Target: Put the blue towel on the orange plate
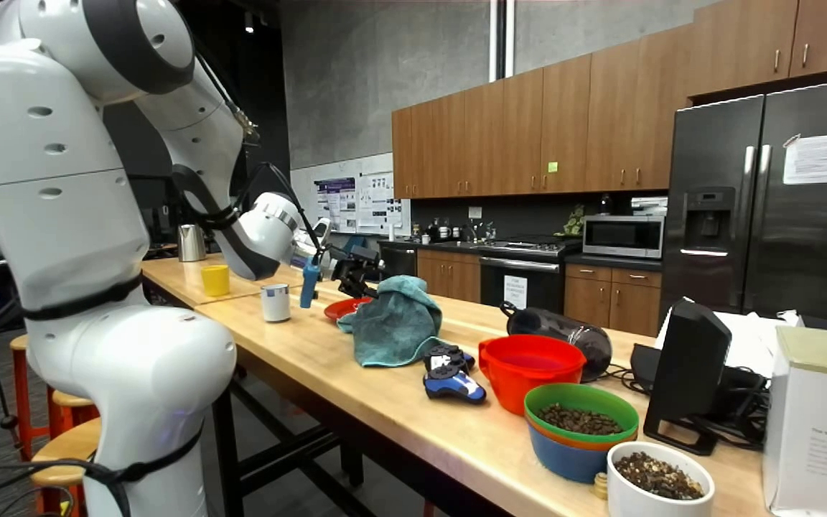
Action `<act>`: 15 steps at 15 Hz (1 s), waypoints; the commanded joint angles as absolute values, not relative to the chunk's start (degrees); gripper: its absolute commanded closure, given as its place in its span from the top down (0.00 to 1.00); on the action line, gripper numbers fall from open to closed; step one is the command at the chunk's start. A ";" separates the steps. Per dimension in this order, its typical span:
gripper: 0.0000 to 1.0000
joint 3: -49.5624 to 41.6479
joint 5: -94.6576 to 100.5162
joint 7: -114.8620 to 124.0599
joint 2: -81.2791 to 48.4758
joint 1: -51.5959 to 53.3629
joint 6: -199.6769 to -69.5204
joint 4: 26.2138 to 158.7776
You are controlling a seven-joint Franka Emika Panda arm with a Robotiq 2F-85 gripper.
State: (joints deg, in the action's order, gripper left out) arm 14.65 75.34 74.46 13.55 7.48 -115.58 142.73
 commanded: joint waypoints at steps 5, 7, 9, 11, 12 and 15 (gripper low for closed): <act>0.74 12.74 79.05 76.79 12.20 8.62 -113.66 141.46; 0.61 12.65 79.01 77.05 12.24 8.64 -113.68 141.54; 0.44 12.56 78.81 76.86 12.17 8.62 -113.61 141.31; 0.30 12.49 78.81 76.93 12.14 8.60 -113.55 141.30; 0.21 12.41 78.78 76.74 12.08 8.57 -113.53 141.20; 0.01 12.10 78.46 76.53 12.19 8.50 -113.61 141.16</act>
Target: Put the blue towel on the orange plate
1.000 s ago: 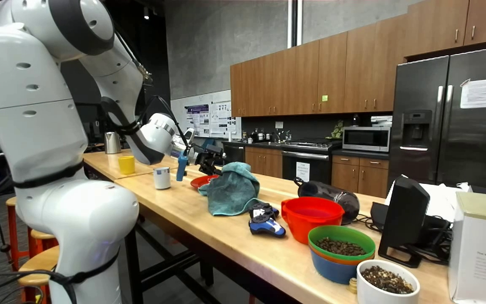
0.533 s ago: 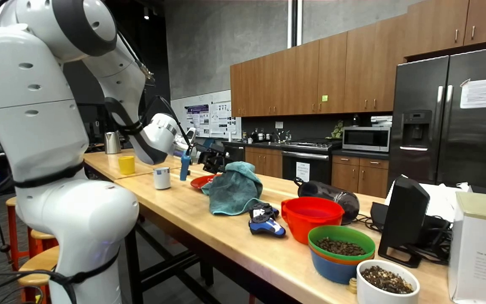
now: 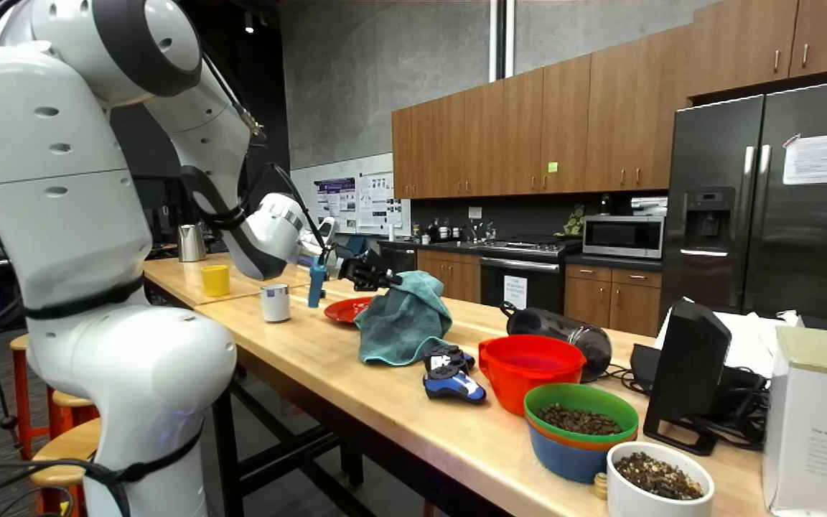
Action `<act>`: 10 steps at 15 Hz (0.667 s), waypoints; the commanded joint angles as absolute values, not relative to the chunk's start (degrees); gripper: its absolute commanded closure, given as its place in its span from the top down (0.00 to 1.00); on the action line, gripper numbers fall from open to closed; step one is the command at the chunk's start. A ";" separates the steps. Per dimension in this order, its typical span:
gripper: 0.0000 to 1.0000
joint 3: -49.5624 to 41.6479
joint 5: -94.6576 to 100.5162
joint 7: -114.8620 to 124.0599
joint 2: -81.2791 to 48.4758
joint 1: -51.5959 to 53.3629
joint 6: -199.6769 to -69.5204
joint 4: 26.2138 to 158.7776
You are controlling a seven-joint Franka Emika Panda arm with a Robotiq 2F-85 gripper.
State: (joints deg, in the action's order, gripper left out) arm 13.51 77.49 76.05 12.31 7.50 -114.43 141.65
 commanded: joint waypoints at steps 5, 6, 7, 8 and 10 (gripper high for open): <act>0.01 11.55 76.50 74.80 13.12 8.82 -114.61 140.68; 0.01 11.47 75.90 74.13 13.42 8.98 -114.89 140.38; 0.01 11.41 75.34 73.68 13.73 9.16 -115.14 140.16; 0.01 11.35 74.77 73.16 13.98 9.32 -115.35 139.77; 0.01 11.16 72.71 71.56 14.78 9.69 -116.00 138.81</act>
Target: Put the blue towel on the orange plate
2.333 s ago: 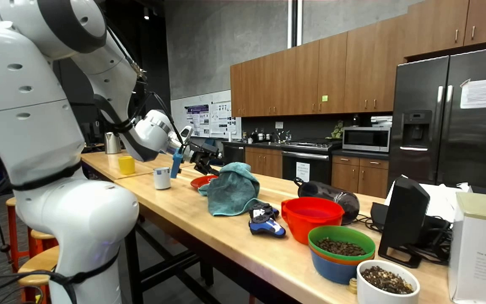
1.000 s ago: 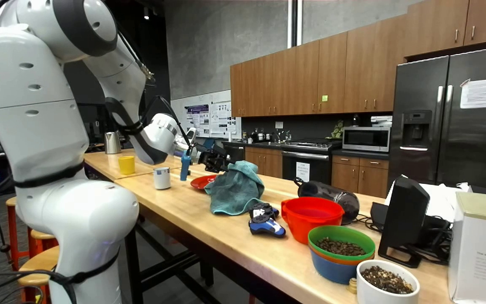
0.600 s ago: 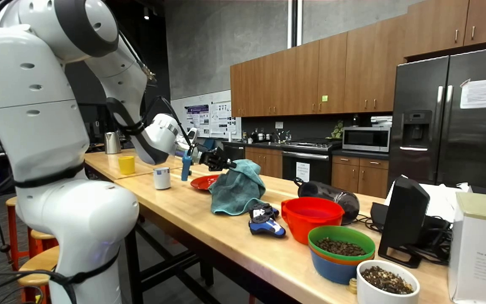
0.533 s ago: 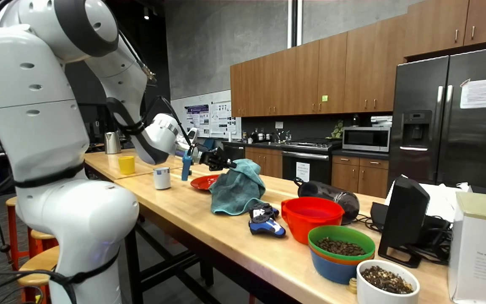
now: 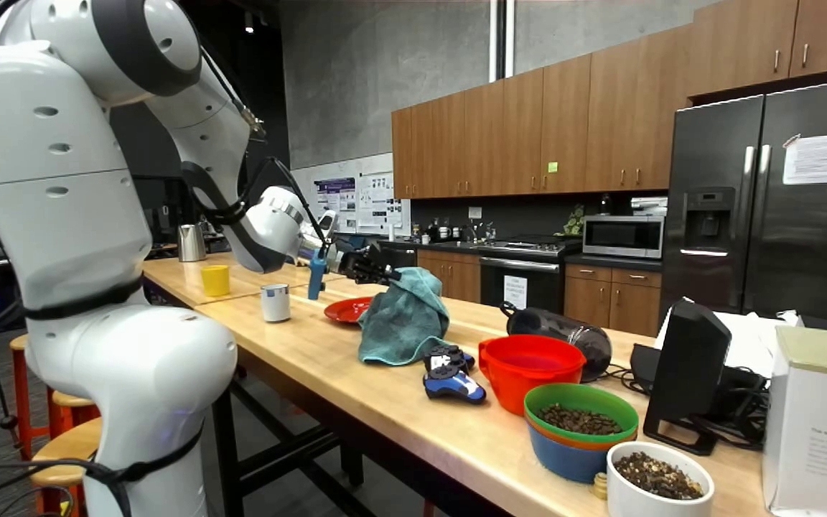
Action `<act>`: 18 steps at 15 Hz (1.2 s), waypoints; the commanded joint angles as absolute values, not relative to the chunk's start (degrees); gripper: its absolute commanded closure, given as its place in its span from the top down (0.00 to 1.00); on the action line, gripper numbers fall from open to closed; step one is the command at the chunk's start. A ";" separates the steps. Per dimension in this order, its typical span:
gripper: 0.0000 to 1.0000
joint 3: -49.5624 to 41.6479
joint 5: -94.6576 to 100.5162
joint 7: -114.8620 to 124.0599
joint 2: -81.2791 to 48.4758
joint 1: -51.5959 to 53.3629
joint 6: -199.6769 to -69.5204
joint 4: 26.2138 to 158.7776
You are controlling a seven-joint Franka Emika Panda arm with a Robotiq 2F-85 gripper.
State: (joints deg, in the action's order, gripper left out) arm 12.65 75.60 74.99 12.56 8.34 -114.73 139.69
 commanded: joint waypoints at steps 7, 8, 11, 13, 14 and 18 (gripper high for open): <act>0.01 11.42 67.61 67.02 18.75 10.19 -116.62 134.85; 0.01 11.50 67.53 66.77 19.04 10.24 -116.73 134.40; 0.01 11.79 67.19 66.31 19.84 10.62 -117.44 133.31; 0.01 11.94 67.30 66.45 20.13 10.89 -118.38 132.88; 0.01 12.06 67.24 66.38 20.11 11.08 -118.77 132.48; 0.01 12.79 66.86 66.26 19.81 12.26 -120.96 131.41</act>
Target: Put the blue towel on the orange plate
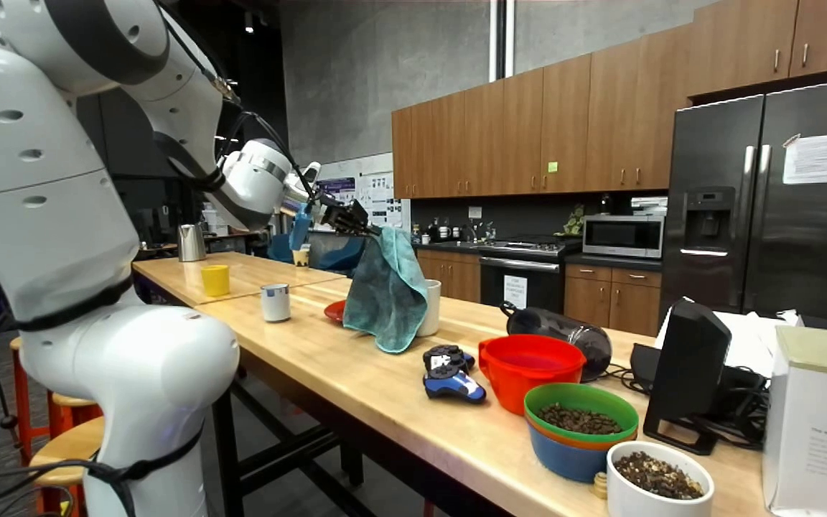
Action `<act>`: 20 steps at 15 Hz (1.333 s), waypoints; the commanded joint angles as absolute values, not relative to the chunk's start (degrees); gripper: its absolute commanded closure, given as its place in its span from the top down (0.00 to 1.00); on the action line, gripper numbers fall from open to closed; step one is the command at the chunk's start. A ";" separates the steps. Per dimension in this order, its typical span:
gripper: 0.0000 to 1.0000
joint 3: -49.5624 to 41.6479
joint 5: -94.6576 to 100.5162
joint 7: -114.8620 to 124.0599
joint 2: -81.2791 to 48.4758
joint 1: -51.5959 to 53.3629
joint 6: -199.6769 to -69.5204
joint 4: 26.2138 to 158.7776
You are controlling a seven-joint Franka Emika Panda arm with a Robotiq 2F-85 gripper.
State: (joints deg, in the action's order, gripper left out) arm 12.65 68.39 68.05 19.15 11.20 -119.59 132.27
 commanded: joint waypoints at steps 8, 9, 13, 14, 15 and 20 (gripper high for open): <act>0.01 16.01 67.39 66.57 19.26 14.88 -125.08 129.04; 0.01 16.45 67.60 66.84 19.23 15.15 -125.49 128.85; 0.01 17.65 68.14 67.30 19.32 15.63 -127.07 127.95; 0.01 17.72 68.18 67.34 19.52 15.62 -127.56 127.90; 0.01 17.80 68.28 67.58 19.82 15.63 -127.95 128.00; 0.01 17.56 68.51 68.32 21.84 15.23 -128.93 128.36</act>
